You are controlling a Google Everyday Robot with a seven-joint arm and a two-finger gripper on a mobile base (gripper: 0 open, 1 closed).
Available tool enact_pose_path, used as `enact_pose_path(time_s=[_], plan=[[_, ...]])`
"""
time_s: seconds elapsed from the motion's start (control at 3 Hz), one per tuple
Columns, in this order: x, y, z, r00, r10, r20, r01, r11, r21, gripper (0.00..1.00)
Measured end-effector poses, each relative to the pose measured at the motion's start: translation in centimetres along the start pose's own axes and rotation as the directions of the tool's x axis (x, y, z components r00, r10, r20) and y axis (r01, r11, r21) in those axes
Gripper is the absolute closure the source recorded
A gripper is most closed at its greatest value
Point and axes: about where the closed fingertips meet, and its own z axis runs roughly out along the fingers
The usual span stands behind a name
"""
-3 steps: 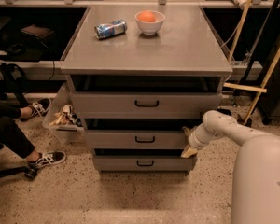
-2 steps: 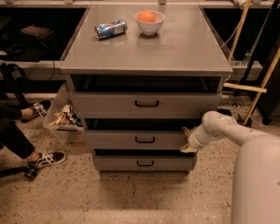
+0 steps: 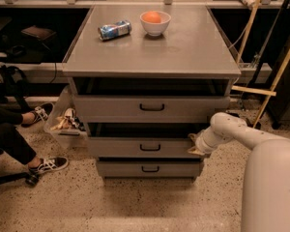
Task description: Open middle drawer
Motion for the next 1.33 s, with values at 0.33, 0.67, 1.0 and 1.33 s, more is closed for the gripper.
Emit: enact_pose_path(time_s=[0.33, 0.67, 1.0, 1.33], plan=[[-0.1, -0.1, -0.5, 1.000, 0.000, 0.000, 0.000, 1.0000, 0.000, 1.00], [0.7, 1.3, -1.2, 1.000, 0.020, 0.000, -0.020, 0.9998, 0.007, 1.00], [0.7, 1.3, -1.2, 1.000, 0.020, 0.000, -0.020, 0.9998, 0.007, 1.00], [1.1, 2.9, -1.1, 1.000, -0.009, -0.021, 0.008, 0.9996, -0.029, 1.00]])
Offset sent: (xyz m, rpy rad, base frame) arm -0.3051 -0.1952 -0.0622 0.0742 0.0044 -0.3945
